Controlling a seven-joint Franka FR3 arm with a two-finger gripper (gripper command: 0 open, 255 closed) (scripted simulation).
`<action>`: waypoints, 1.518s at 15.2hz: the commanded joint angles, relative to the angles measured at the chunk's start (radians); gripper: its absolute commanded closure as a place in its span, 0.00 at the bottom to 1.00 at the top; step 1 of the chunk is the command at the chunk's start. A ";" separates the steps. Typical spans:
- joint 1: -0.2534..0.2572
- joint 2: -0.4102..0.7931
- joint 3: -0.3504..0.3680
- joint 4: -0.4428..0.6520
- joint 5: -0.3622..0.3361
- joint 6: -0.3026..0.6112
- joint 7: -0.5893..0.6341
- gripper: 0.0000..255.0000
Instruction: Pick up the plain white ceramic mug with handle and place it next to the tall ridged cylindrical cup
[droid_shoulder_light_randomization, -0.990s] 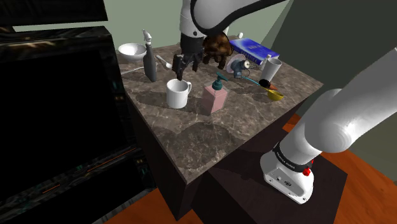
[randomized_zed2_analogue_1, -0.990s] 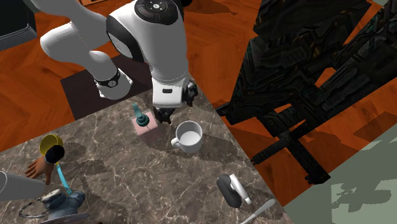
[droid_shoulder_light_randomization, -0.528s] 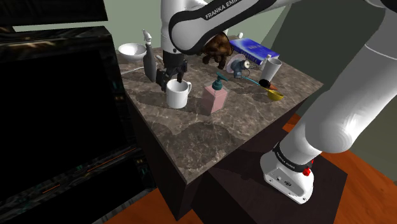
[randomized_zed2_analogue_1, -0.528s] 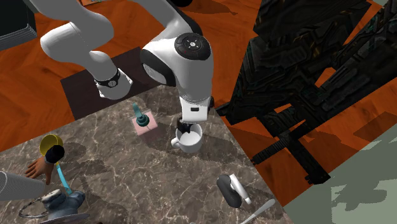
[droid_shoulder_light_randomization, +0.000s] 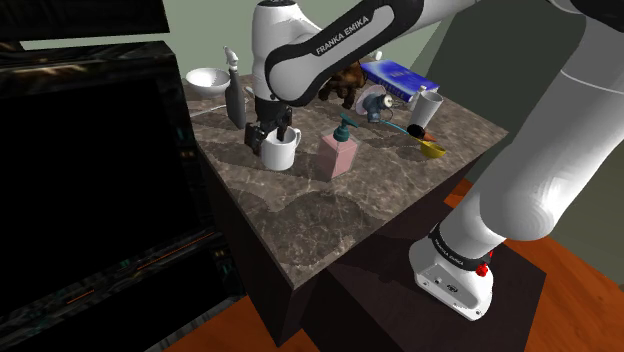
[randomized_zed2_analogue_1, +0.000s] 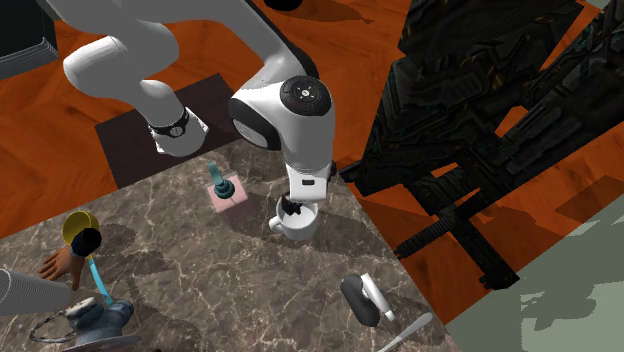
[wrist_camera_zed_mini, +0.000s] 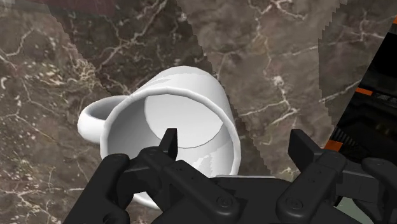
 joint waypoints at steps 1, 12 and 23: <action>0.000 0.005 -0.001 0.001 -0.002 0.004 0.001 0.00; 0.000 0.005 -0.001 0.001 -0.002 0.004 0.001 1.00; -0.003 -0.054 0.003 0.034 0.023 -0.085 -0.017 1.00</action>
